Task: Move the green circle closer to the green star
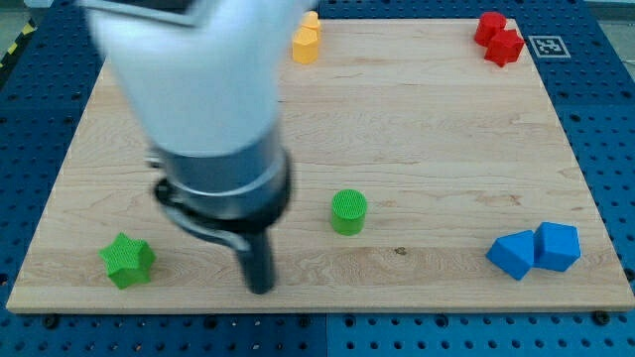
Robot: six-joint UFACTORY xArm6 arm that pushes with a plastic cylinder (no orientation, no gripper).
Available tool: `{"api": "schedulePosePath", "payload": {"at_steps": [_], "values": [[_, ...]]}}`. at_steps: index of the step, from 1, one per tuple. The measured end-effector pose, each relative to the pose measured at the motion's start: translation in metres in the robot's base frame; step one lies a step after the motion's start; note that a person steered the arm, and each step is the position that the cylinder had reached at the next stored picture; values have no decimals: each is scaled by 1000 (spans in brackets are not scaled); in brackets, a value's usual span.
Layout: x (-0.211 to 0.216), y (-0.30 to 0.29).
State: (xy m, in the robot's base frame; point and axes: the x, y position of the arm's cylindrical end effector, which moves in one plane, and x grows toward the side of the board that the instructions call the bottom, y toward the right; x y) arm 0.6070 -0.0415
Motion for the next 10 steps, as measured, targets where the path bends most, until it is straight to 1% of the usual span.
{"api": "schedulePosePath", "payload": {"at_steps": [2,3,4,6,10], "values": [[2,125],[-18,170],[-57,174],[-68,168],[-72,104]]}}
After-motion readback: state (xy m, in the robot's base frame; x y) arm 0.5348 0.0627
